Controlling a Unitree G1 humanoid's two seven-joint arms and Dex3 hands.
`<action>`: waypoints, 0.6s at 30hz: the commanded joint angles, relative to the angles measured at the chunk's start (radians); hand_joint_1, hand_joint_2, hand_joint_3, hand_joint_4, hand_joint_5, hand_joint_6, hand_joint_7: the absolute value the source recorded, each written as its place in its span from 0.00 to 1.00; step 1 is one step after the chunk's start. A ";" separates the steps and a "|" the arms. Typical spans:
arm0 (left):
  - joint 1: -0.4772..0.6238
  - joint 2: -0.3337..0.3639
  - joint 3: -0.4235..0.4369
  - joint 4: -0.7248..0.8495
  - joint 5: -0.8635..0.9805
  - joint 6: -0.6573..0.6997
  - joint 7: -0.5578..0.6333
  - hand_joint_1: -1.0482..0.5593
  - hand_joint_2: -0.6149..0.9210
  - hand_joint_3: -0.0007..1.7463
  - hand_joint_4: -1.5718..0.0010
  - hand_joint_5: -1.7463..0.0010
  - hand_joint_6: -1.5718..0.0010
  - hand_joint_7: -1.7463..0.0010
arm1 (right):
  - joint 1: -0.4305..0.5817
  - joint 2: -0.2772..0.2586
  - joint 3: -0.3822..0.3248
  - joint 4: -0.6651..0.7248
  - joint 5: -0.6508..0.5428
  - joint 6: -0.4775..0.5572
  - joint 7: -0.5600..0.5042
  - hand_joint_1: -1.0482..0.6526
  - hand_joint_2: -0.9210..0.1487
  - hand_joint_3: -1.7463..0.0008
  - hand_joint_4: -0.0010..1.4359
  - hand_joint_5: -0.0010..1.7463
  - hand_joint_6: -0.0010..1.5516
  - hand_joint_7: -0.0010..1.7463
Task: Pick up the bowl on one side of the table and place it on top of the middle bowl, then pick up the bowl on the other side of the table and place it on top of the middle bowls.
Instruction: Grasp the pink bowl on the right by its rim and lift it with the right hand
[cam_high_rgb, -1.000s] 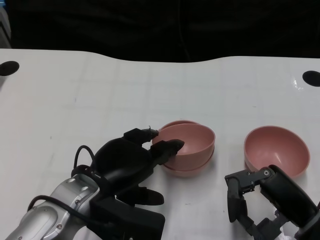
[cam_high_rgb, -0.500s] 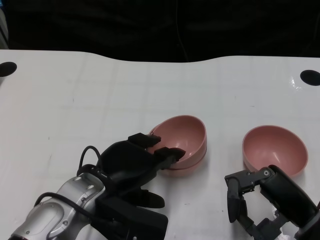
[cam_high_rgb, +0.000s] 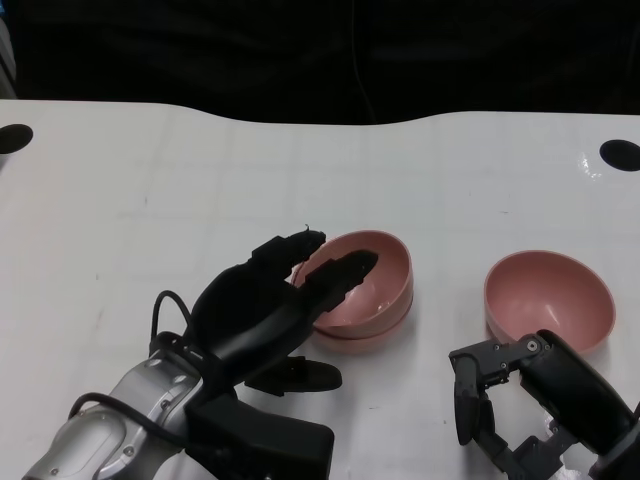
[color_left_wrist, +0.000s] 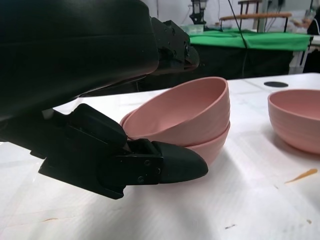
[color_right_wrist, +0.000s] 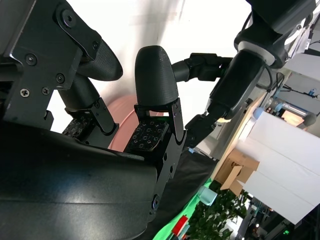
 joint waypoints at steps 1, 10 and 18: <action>0.017 0.020 0.020 -0.028 0.011 0.001 0.028 0.18 1.00 0.30 1.00 0.97 0.97 1.00 | 0.002 -0.017 -0.006 -0.009 -0.002 0.003 -0.007 0.64 0.88 0.00 0.74 0.94 0.65 0.78; 0.115 0.067 0.110 -0.111 -0.069 -0.069 0.057 0.20 1.00 0.24 0.95 0.93 0.90 0.96 | 0.002 -0.015 -0.010 -0.015 -0.017 -0.007 -0.027 0.65 0.89 0.00 0.75 0.94 0.66 0.78; 0.269 0.061 0.246 -0.109 -0.235 -0.338 0.239 0.38 1.00 0.15 0.85 0.48 0.65 0.90 | -0.003 -0.025 -0.027 -0.029 -0.047 0.003 -0.064 0.65 0.86 0.01 0.74 0.93 0.65 0.74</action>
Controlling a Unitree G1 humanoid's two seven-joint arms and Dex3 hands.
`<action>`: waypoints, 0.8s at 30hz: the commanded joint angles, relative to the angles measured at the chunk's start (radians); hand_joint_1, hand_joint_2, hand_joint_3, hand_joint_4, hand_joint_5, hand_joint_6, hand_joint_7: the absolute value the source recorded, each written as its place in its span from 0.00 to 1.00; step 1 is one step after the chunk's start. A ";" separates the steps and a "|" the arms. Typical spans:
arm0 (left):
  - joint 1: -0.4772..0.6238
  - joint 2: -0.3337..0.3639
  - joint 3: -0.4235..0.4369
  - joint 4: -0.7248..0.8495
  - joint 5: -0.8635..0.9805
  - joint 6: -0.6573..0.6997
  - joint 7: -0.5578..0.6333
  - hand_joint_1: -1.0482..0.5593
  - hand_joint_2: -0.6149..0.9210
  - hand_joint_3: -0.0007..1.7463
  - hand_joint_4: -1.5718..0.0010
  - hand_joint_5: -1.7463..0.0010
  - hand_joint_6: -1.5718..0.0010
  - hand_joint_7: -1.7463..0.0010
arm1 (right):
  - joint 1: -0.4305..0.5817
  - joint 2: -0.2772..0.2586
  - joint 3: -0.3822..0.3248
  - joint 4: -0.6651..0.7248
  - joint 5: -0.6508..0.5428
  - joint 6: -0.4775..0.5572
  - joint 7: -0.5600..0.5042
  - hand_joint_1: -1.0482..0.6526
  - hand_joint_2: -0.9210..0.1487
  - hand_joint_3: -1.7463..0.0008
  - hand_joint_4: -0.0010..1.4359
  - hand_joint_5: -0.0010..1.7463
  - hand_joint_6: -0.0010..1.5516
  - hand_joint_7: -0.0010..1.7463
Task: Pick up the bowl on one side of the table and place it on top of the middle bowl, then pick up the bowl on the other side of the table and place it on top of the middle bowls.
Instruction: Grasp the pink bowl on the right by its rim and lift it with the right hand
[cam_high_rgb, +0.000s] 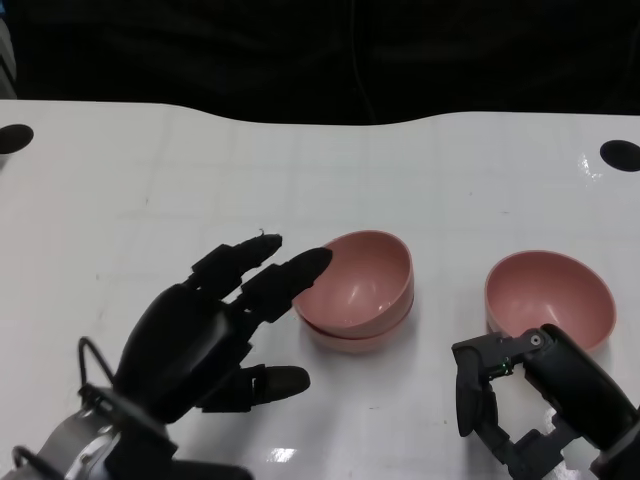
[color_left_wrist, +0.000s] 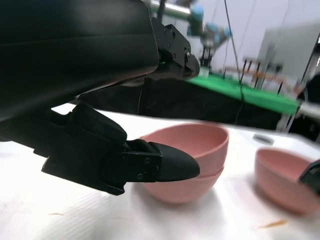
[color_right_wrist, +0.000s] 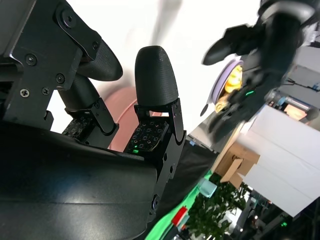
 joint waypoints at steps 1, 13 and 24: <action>0.046 -0.003 0.047 -0.009 -0.056 -0.071 0.038 0.39 1.00 0.15 0.84 0.46 0.64 0.89 | -0.002 -0.023 -0.015 -0.009 0.001 0.003 -0.013 0.65 0.86 0.01 0.74 0.93 0.66 0.73; 0.256 -0.052 0.127 -0.123 -0.505 -0.180 -0.197 0.67 0.69 0.70 0.57 0.14 0.48 0.45 | -0.006 0.005 -0.041 -0.006 0.050 0.006 -0.045 0.66 0.75 0.16 0.63 0.76 0.58 0.54; 0.352 -0.075 0.159 -0.192 -0.640 -0.079 -0.391 0.60 0.57 0.89 0.37 0.02 0.41 0.19 | 0.024 -0.011 -0.083 -0.136 -0.113 0.113 -0.178 0.52 0.59 0.42 0.35 0.70 0.34 0.46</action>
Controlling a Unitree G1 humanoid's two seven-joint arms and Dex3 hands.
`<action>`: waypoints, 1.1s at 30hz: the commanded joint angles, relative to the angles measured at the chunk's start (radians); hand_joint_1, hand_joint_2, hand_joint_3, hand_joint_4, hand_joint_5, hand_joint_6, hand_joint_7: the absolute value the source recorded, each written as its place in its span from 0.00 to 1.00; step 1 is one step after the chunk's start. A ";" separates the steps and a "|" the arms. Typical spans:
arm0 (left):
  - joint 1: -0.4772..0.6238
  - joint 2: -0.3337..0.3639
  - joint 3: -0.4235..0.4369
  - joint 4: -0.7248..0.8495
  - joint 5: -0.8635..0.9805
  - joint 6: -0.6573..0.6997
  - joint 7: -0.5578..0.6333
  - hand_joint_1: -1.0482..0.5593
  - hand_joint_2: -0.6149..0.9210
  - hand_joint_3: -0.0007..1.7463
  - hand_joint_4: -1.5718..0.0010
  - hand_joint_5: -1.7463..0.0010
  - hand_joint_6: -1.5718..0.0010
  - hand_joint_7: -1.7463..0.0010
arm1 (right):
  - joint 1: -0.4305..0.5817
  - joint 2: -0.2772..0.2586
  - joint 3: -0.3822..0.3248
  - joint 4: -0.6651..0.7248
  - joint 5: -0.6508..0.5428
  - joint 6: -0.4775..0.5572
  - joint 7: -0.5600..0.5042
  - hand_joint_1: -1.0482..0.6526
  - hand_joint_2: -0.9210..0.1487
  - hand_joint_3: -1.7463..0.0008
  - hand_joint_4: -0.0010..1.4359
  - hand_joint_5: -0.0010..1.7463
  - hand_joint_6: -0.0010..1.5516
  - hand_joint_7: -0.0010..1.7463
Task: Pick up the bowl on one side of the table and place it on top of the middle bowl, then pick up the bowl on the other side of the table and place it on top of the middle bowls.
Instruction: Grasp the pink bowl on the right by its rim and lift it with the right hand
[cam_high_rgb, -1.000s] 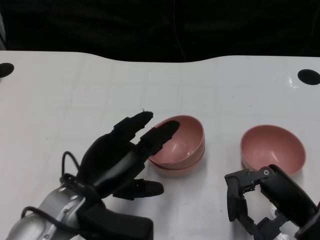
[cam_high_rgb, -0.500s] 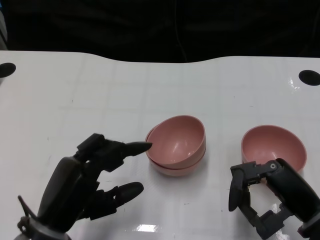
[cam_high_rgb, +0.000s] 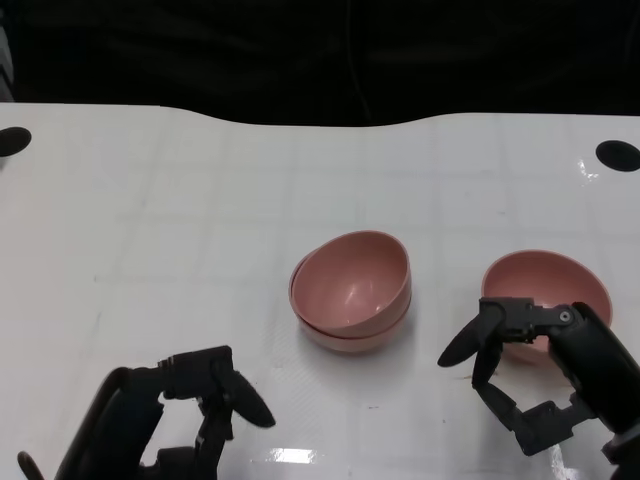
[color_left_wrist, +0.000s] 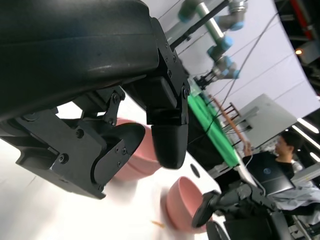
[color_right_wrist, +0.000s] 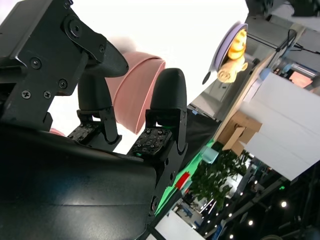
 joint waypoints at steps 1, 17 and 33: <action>0.003 0.003 0.009 0.029 -0.069 0.015 -0.078 0.60 0.57 0.89 0.37 0.02 0.42 0.17 | 0.022 -0.012 -0.038 -0.089 -0.085 0.070 -0.088 0.50 0.53 0.51 0.30 0.68 0.28 0.46; -0.041 -0.036 0.087 0.149 -0.018 -0.050 -0.132 0.58 0.58 0.87 0.38 0.03 0.43 0.16 | 0.072 -0.053 0.008 -0.309 -0.644 0.426 -0.361 0.28 0.14 1.00 0.20 0.51 0.20 0.30; -0.037 -0.054 0.103 0.136 -0.011 -0.058 -0.141 0.58 0.60 0.85 0.38 0.05 0.42 0.19 | 0.074 -0.105 0.123 -0.418 -0.885 0.737 -0.204 0.24 0.14 1.00 0.29 0.30 0.31 0.05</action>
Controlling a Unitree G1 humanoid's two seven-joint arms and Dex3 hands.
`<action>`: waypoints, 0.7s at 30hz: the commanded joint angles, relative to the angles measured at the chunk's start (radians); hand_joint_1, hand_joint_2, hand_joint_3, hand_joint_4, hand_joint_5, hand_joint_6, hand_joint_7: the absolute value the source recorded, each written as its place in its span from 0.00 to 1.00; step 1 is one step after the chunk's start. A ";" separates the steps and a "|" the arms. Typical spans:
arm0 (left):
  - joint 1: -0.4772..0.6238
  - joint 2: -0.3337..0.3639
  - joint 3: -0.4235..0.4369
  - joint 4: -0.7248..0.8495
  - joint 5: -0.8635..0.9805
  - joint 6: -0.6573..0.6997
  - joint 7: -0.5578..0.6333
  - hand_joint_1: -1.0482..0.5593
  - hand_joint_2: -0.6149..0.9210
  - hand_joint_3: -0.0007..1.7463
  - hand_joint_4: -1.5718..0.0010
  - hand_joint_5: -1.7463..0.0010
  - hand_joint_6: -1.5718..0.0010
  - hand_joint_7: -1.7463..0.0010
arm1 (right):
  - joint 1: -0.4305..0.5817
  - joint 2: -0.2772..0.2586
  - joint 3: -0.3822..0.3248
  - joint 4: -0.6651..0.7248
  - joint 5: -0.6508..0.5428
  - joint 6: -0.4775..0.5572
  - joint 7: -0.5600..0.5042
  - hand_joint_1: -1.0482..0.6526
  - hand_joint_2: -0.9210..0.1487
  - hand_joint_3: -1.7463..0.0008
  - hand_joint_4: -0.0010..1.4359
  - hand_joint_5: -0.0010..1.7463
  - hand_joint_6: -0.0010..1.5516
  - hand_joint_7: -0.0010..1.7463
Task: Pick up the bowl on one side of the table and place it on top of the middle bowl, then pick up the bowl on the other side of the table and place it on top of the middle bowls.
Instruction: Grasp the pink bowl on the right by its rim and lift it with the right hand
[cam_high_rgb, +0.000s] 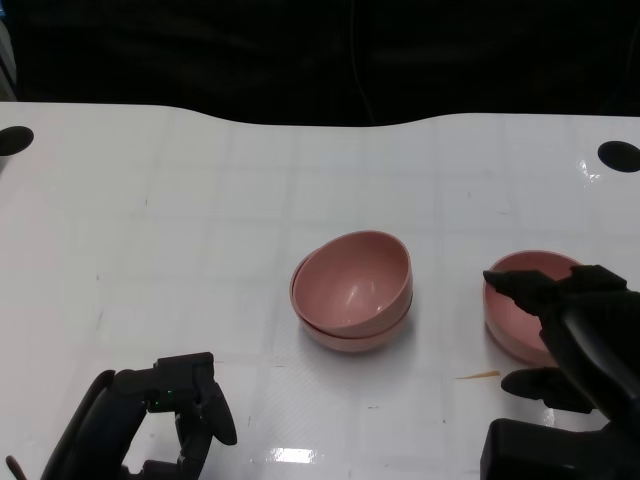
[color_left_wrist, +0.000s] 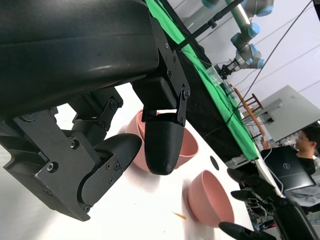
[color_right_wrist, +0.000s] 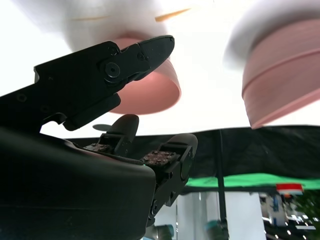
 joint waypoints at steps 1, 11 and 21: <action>-0.002 0.001 0.008 -0.011 0.002 -0.011 -0.010 0.58 0.61 0.85 0.38 0.05 0.42 0.19 | -0.022 -0.028 0.024 0.020 -0.049 0.046 0.015 0.24 0.13 1.00 0.30 0.29 0.31 0.04; 0.009 -0.009 0.006 -0.042 0.003 -0.008 -0.019 0.58 0.60 0.86 0.39 0.05 0.43 0.19 | -0.115 -0.033 0.101 0.170 -0.132 0.169 0.037 0.31 0.08 0.99 0.37 0.18 0.35 0.02; 0.011 -0.010 0.005 -0.055 -0.003 -0.010 -0.033 0.60 0.60 0.87 0.40 0.04 0.44 0.18 | -0.190 -0.073 0.169 0.260 -0.162 0.235 0.124 0.31 0.01 0.99 0.48 0.20 0.37 0.02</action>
